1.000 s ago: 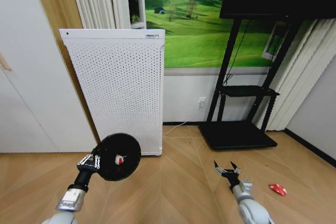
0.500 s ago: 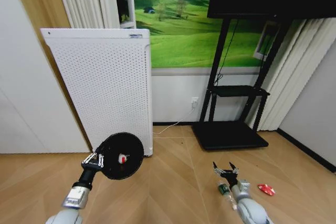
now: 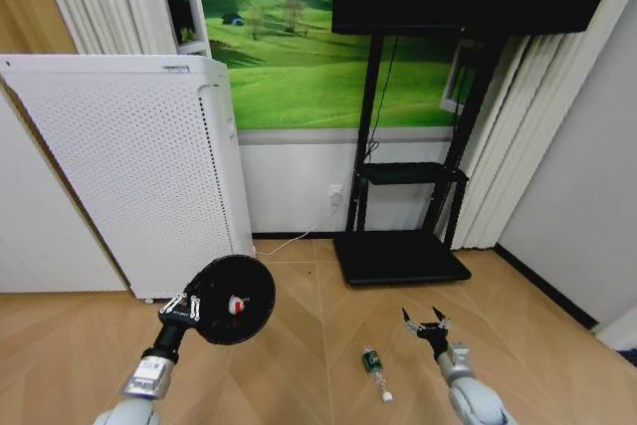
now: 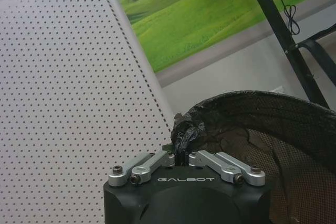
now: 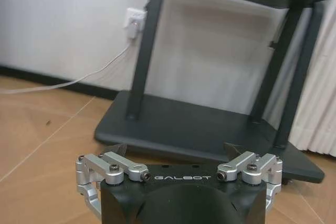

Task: Pick up the trash bin and place the garbage on the floor into it.

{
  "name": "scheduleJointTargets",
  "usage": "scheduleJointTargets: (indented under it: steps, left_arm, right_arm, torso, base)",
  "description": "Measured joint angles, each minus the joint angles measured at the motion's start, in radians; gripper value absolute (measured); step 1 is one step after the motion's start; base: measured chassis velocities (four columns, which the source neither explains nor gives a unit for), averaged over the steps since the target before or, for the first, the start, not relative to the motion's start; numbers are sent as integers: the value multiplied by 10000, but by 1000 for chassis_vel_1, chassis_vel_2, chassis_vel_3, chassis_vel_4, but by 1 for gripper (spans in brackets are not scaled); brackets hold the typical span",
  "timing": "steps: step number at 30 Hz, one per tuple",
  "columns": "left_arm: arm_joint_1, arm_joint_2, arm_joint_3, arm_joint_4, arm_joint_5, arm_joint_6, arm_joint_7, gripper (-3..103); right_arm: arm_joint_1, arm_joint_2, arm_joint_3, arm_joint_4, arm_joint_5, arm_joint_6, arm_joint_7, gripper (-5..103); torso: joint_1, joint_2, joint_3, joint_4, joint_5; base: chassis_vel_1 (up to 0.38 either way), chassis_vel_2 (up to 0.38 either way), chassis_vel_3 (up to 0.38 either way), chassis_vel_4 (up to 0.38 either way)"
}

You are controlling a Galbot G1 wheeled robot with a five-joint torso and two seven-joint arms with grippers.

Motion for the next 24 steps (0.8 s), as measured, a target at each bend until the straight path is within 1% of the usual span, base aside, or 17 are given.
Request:
scheduleJointTargets:
  steps: [2,3,4,5,6,7,9,10,11,12,13,15,17,18,24]
  left_arm:
    - [0,5,-35,95,0,-18,-14,6]
    - [-5,11,-86,214,-7,-37,-31,6]
    - [-5,11,-86,214,-7,-37,-31,6]
    - [-7,19,-129,284,-13,-62,-38,6]
    - [3,64,-178,349,-25,-86,-40,6]
    - [3,64,-178,349,-25,-86,-40,6]
    - [0,137,-222,427,-62,-94,-40,6]
    - [0,137,-222,427,-62,-94,-40,6]
    - [-29,165,-240,471,-63,-99,-39,6]
    - [-52,177,-246,492,-63,-99,-38,6]
    - [-52,177,-246,492,-63,-99,-38,6]
    - [-93,184,-247,545,-65,-102,-31,6]
    - [-106,185,-241,576,-64,-105,-30,6]
    - [-147,185,-217,671,-50,-119,-28,6]
    - [-316,180,-125,951,-2,-203,-25,6]
  right_arm:
    - [-37,-64,-189,-72,-138,14,64,100]
    - [-75,-104,-524,-228,-250,43,234,100]
    - [-75,-104,-524,-228,-250,43,234,100]
    - [-115,-107,-842,-367,-273,46,367,100]
    - [-176,-117,-1248,-486,-233,-76,479,100]
    - [-176,-117,-1248,-486,-233,-76,479,100]
    - [-264,-170,-1907,-558,166,-524,632,100]
    - [-264,-170,-1907,-558,166,-524,632,100]
    - [-255,-215,-2303,-594,467,-912,727,100]
    - [-193,-227,-2556,-675,598,-1105,795,100]
    - [-193,-227,-2556,-675,598,-1105,795,100]
    - [117,-226,-3064,-958,698,-1383,851,100]
    - [179,-226,-3154,-984,718,-1457,858,100]
    - [268,-231,-3314,-1004,742,-1574,897,100]
    - [478,-234,-3735,-1127,724,-1660,986,100]
  torso:
    - [0,0,0,1,-6]
    - [-1,0,0,3,-7]
    - [-1,0,0,3,-7]
    - [0,-1,0,3,1]
    - [0,-1,0,3,1]
    - [0,-1,0,3,1]
    - [0,-1,0,0,1]
    - [0,-1,0,0,1]
    - [0,-1,0,-1,3]
    - [0,-1,0,-5,0]
    - [0,-1,0,-5,0]
    - [-1,-1,0,-2,3]
    - [-1,0,0,-1,1]
    - [0,0,0,4,-1]
    - [-1,0,0,0,0]
  base:
    - [73,60,-32,-66]
    - [90,91,-79,-66]
    - [90,91,-79,-66]
    - [90,78,-66,-56]
    - [57,78,-34,-41]
    - [57,78,-34,-41]
    - [0,0,0,0]
    - [0,0,0,0]
    - [0,0,0,0]
    - [0,0,0,0]
    - [0,0,0,0]
    - [0,0,0,0]
    - [0,0,0,0]
    - [0,0,0,0]
    - [0,0,0,0]
